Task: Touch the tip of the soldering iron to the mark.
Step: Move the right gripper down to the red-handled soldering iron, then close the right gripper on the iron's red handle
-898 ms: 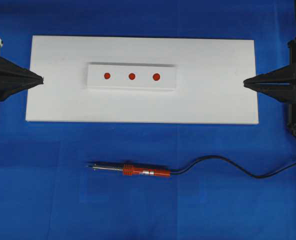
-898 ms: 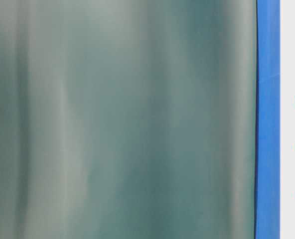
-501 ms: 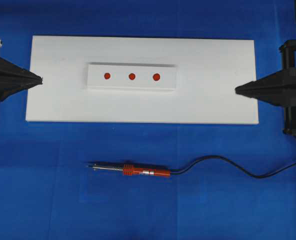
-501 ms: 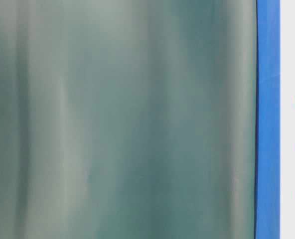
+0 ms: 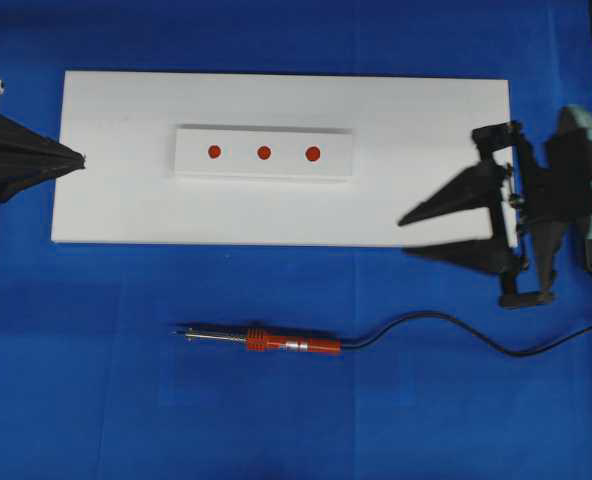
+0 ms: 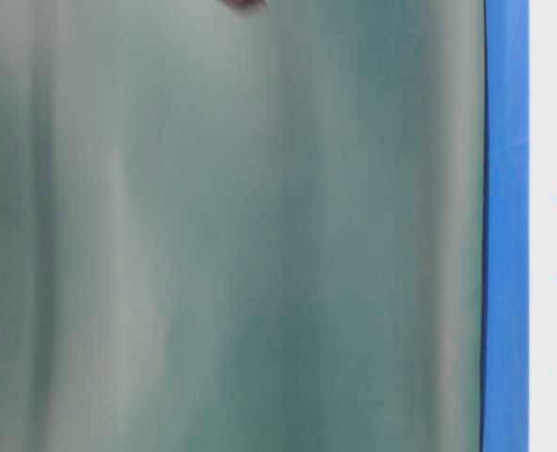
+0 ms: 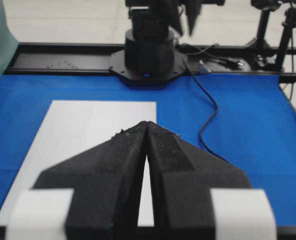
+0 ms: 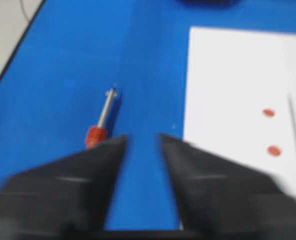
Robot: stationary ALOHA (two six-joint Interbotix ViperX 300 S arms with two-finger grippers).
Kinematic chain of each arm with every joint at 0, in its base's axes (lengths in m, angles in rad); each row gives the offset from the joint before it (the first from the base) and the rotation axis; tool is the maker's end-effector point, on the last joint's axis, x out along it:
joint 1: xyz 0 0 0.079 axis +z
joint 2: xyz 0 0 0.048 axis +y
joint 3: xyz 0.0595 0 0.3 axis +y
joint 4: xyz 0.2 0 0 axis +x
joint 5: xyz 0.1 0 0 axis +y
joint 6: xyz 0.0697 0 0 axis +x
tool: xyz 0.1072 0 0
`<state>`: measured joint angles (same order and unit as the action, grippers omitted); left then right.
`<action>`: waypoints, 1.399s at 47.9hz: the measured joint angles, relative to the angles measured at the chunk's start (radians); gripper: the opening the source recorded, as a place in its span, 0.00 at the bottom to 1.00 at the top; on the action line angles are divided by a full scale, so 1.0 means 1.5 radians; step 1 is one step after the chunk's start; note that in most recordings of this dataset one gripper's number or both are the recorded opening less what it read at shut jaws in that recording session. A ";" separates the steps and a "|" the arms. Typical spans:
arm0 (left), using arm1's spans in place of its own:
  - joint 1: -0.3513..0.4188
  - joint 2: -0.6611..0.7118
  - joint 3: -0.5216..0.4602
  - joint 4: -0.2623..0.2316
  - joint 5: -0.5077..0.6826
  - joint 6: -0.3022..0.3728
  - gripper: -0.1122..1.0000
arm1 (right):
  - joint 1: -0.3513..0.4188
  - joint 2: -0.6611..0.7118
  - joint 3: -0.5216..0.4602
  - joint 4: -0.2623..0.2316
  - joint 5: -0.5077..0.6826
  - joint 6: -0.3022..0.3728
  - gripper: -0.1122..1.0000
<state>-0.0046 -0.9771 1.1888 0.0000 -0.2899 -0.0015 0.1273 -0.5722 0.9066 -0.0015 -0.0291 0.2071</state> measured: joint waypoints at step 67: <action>0.004 0.000 0.016 0.000 -0.003 0.001 0.10 | 0.086 0.583 -0.254 0.022 -0.061 0.170 0.89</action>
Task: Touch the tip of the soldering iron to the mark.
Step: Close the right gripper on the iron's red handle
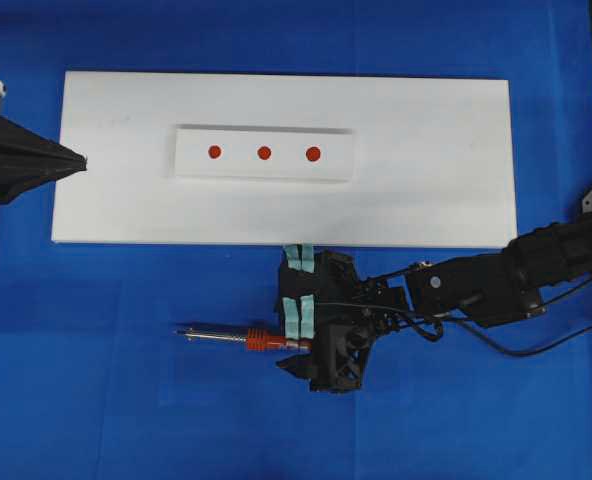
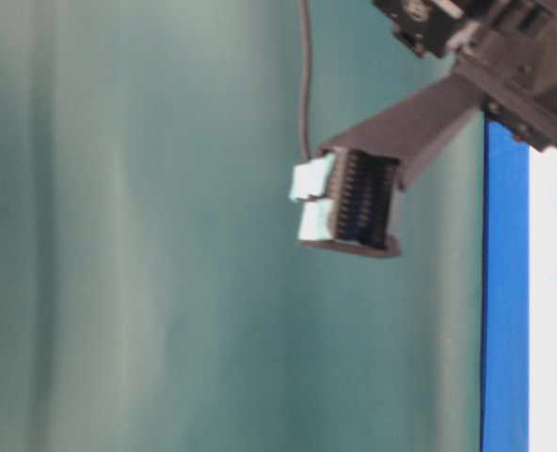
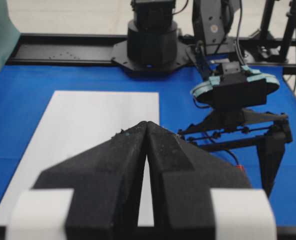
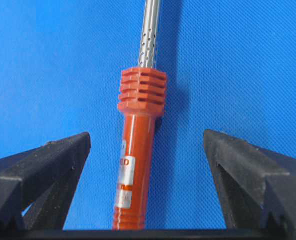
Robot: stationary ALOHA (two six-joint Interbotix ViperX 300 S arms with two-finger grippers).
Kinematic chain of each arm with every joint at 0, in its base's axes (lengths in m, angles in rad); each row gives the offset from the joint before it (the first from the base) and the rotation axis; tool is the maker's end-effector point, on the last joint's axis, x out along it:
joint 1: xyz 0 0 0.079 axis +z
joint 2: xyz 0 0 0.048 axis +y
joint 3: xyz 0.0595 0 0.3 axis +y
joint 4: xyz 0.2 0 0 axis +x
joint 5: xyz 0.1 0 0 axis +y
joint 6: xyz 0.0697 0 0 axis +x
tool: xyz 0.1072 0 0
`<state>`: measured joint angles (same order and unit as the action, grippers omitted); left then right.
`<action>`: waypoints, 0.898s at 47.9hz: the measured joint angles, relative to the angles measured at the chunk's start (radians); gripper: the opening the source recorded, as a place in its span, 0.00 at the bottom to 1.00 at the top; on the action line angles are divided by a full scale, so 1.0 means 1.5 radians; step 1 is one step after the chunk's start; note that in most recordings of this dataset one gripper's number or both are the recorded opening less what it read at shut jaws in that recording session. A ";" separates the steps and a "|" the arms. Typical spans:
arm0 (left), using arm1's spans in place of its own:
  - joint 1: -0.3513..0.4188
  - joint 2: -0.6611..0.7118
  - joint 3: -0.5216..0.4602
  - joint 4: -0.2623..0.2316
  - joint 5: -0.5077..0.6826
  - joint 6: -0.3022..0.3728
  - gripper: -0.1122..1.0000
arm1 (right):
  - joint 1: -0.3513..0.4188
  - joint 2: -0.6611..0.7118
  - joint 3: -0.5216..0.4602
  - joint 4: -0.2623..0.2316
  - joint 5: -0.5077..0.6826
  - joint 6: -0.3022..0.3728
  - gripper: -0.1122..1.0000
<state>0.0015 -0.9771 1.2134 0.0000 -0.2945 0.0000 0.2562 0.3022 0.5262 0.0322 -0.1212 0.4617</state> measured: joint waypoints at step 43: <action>0.010 -0.001 0.002 0.000 0.002 0.000 0.10 | 0.005 0.025 -0.007 0.010 -0.008 -0.013 0.16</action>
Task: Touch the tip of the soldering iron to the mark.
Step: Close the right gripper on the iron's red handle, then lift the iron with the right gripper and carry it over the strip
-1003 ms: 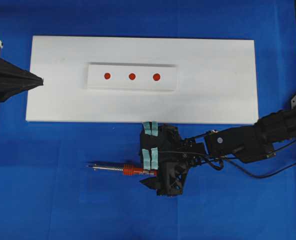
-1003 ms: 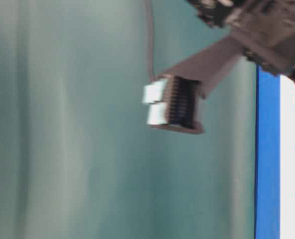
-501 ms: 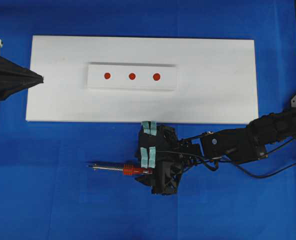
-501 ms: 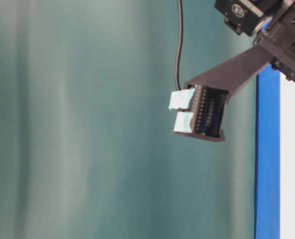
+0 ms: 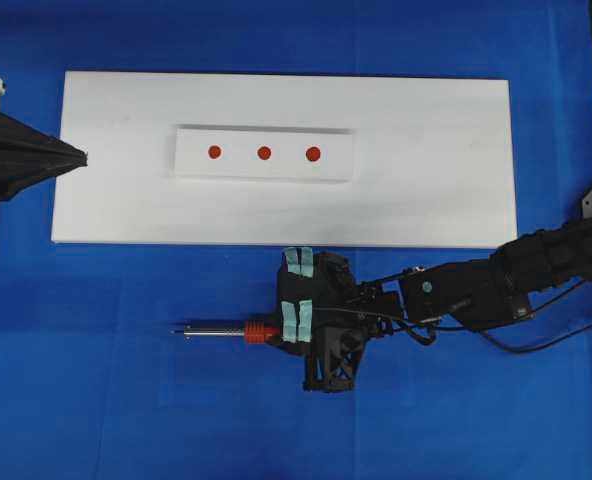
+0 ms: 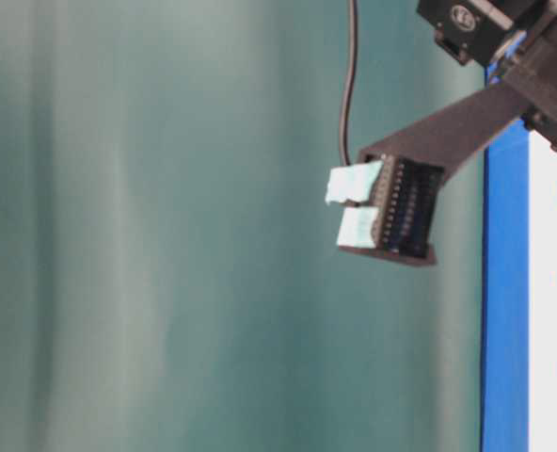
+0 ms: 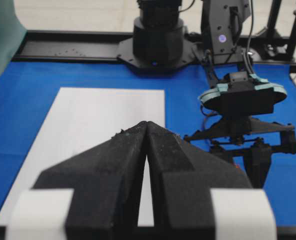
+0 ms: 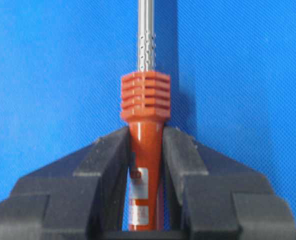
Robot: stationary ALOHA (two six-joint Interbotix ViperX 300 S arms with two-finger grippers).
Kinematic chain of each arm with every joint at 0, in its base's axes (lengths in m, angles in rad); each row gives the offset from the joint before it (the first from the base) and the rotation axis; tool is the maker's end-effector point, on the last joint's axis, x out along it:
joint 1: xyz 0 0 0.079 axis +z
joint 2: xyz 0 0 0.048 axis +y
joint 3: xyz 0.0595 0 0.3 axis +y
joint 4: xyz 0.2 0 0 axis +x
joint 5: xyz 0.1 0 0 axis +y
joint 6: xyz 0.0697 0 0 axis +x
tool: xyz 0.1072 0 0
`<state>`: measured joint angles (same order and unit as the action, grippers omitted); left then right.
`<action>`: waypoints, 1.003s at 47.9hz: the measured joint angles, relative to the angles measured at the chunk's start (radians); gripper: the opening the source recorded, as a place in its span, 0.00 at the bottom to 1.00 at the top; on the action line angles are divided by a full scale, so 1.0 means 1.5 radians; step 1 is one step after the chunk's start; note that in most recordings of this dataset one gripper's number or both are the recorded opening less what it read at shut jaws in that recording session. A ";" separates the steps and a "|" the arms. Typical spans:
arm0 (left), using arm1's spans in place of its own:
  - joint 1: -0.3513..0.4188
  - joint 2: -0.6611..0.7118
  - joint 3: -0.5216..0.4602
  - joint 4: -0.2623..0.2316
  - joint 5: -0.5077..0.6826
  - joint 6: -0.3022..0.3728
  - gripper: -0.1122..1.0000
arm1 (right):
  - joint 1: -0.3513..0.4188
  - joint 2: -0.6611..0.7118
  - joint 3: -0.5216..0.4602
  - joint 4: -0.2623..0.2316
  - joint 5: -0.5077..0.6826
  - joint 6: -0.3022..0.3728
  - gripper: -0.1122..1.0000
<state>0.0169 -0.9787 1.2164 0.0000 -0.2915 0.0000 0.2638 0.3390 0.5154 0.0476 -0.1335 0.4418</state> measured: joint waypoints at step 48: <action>0.000 0.000 0.000 0.000 0.000 -0.002 0.10 | -0.011 -0.263 -0.086 -0.135 0.432 0.004 0.16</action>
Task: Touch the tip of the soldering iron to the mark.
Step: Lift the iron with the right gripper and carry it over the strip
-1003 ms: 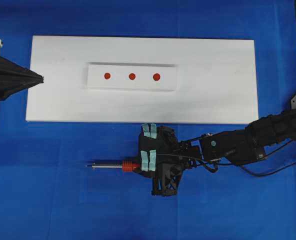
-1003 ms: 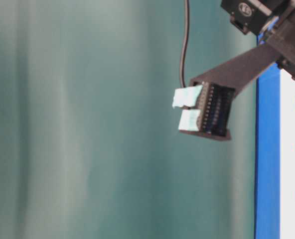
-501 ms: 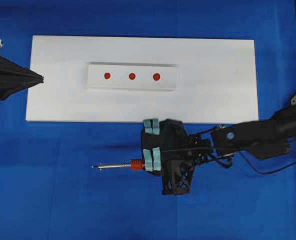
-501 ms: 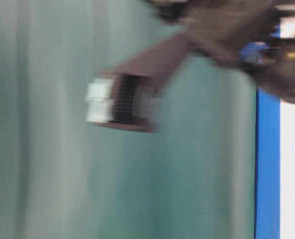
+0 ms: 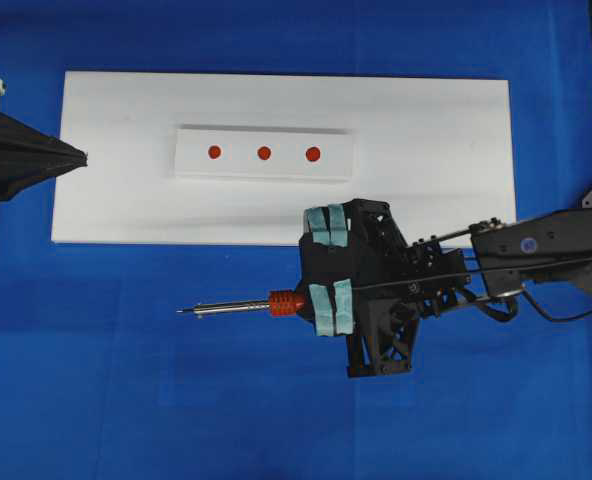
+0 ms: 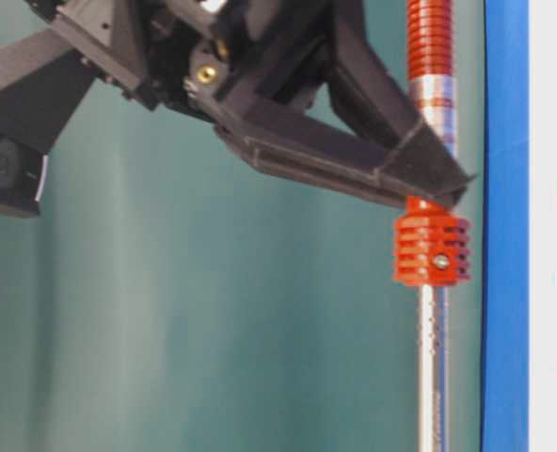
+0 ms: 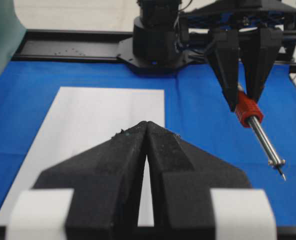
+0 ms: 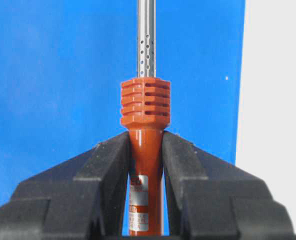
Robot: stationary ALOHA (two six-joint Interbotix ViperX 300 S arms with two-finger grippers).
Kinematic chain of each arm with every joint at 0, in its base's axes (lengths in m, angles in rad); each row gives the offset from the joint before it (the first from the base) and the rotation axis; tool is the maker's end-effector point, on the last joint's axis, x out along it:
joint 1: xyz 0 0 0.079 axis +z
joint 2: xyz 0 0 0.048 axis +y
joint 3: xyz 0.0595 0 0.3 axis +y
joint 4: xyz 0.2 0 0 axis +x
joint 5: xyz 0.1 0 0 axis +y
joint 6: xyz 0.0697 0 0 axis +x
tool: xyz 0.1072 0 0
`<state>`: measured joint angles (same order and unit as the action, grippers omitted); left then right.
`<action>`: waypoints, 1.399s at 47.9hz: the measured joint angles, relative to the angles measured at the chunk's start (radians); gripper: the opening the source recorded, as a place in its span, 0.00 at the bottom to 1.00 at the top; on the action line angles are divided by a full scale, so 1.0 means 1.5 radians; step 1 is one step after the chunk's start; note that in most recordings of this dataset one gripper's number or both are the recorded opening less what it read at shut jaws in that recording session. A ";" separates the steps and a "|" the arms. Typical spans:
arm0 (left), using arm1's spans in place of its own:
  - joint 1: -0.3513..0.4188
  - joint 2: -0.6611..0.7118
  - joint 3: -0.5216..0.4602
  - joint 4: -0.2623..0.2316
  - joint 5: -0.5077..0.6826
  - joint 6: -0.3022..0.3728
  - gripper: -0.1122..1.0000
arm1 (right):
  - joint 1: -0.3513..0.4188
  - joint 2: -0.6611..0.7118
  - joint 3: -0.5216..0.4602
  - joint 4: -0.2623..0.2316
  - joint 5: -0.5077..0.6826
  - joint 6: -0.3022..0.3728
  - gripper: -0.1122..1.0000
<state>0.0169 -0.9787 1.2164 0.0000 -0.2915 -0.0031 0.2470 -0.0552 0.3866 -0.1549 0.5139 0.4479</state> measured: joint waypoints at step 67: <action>0.000 0.000 0.000 0.001 0.000 -0.001 0.10 | -0.280 -0.016 0.004 -0.049 0.046 -0.230 0.16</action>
<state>0.0169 -0.9787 1.2164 0.0015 -0.2915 -0.0046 -0.1733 -0.0798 0.3927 -0.2286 0.5829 0.1028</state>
